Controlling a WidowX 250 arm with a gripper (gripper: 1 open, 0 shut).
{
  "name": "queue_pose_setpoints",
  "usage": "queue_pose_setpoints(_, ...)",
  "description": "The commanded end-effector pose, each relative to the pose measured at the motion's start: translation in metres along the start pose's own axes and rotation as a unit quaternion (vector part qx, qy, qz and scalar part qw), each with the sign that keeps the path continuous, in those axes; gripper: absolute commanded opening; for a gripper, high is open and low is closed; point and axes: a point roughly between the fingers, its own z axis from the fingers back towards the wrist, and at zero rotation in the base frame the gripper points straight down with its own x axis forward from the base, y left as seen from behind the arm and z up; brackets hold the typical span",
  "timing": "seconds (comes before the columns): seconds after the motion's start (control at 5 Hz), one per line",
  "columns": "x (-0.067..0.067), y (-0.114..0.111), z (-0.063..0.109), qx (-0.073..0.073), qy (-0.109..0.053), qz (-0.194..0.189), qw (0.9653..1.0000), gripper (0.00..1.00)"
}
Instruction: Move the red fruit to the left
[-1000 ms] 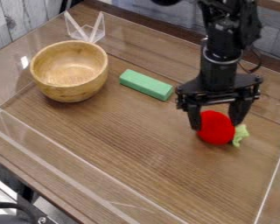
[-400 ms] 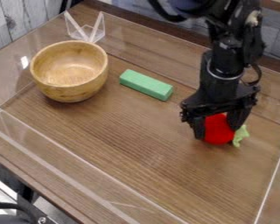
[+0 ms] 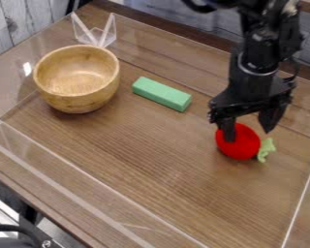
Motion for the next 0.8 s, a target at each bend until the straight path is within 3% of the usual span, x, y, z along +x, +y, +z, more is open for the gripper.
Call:
queue_pose_setpoints(0.0,-0.002,-0.017,0.02,-0.019,-0.016,-0.004,0.9997,1.0)
queue_pose_setpoints(0.4,-0.004,0.005,0.013,-0.005,-0.038,0.066,0.9971,1.0)
queue_pose_setpoints(0.6,0.004,0.01,0.023,-0.008,-0.036,0.051,0.998,1.0)
